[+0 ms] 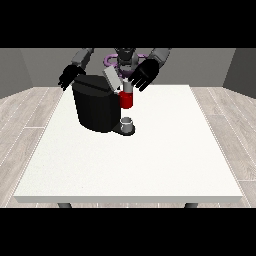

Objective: Insert the coffee pod into the coffee machine and close the lid

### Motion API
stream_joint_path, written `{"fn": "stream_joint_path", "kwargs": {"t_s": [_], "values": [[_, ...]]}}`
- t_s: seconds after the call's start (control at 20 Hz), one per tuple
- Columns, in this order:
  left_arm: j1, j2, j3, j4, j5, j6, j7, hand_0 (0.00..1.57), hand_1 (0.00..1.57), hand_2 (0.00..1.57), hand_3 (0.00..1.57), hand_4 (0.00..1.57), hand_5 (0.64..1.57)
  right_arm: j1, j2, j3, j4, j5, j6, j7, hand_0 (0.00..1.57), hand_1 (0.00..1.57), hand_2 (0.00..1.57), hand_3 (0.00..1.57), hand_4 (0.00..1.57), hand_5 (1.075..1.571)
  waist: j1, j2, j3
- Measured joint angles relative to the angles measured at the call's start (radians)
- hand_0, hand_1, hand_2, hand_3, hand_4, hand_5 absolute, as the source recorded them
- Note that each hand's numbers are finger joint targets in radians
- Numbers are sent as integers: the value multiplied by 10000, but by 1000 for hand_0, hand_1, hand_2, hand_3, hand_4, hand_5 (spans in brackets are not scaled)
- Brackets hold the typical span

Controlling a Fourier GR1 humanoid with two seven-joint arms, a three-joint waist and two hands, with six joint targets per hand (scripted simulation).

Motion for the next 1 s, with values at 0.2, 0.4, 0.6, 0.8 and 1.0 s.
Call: {"fn": "stream_joint_path", "kwargs": {"t_s": [0.2, 0.4, 0.6, 0.8, 1.0], "values": [[-167, -157, -75, -74, -89, 2, 68, 1183, 1183, 1251, 1180, 499, 1571, -58, -21, -149, 195, -82, 29, -224, 0, 0, 0, 0, 498, 1571, 85, 113, -1], [-22, -256, -104, -31, -162, 59, -32, 1203, 1203, 1272, 1200, 500, 1571, 54, -4, -175, 113, -157, 53, -185, 0, 0, 0, 0, 513, 1571, 108, 56, 1], [-96, -112, -35, 40, -190, 30, -230, 1186, 1186, 1269, 1202, 515, 1571, 177, 133, -58, 8, -69, -23, -419, 0, 0, 0, 0, 513, 1571, 48, 240, -2], [-44, -119, -15, 148, -259, 78, -249, 1185, 1185, 1250, 1184, 491, 1571, 115, 65, -154, -47, -156, 10, -342, 0, 0, 0, 0, 442, 1571, 38, 307, 0], [-132, -71, 57, 245, -284, 60, -217, 1249, 1249, 1282, 1181, 480, 1571, 183, 112, -18, -165, -45, -36, -295, 0, 0, 0, 0, 435, 1571, -37, 345, 1]]}}
